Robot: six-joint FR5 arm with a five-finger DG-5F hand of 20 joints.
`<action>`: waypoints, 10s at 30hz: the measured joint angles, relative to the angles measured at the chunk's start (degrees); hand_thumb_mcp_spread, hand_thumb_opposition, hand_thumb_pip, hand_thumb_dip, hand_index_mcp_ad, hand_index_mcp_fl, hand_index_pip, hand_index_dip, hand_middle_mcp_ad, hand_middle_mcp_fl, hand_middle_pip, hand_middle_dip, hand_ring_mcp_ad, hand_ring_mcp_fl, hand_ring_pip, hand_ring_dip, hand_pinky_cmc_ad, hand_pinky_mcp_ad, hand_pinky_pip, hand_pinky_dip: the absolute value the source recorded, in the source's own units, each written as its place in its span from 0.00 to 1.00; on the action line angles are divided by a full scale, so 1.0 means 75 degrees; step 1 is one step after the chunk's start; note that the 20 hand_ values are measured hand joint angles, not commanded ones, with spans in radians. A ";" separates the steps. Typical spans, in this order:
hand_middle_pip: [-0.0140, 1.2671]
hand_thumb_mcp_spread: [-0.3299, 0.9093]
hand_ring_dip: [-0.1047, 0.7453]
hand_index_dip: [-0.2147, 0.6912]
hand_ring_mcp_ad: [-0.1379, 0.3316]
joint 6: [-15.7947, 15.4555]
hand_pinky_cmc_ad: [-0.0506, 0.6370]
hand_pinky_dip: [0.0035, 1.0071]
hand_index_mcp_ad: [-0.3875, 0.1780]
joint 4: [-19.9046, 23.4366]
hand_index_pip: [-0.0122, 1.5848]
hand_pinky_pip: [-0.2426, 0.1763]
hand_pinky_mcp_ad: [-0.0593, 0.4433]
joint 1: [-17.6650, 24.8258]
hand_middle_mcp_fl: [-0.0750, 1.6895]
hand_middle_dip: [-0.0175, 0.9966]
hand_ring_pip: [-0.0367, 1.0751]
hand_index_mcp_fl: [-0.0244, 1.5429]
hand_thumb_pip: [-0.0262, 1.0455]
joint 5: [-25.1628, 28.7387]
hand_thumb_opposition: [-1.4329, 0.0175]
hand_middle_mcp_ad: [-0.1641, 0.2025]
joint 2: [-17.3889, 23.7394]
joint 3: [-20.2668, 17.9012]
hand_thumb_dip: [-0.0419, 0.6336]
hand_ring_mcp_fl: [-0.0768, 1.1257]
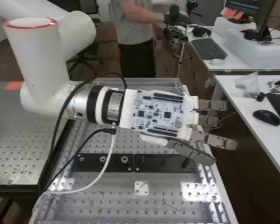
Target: Grab the chopstick and place it in the clear container
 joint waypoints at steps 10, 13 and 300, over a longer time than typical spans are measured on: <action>0.08 0.55 0.36 0.56 0.48 0.0474 0.68 0.19 0.37 0.0196 0.24 0.33 0.70 0.0018 0.39 0.62 0.13 0.33 0.61 0.0214 0.46 0.35 -0.0411 0.0078 0.41 0.13; 0.09 0.56 0.37 0.53 0.48 0.0604 0.67 0.19 0.36 0.0313 0.33 0.34 0.70 0.0021 0.40 0.62 0.13 0.33 0.61 0.0269 0.47 0.35 -0.0478 0.0051 0.41 0.15; 0.12 0.92 0.66 0.66 0.40 0.1032 0.58 0.18 0.42 -0.0923 0.15 0.58 0.81 0.4294 0.90 0.66 0.14 0.89 0.39 0.3664 0.22 0.38 0.2039 -0.1663 0.43 0.54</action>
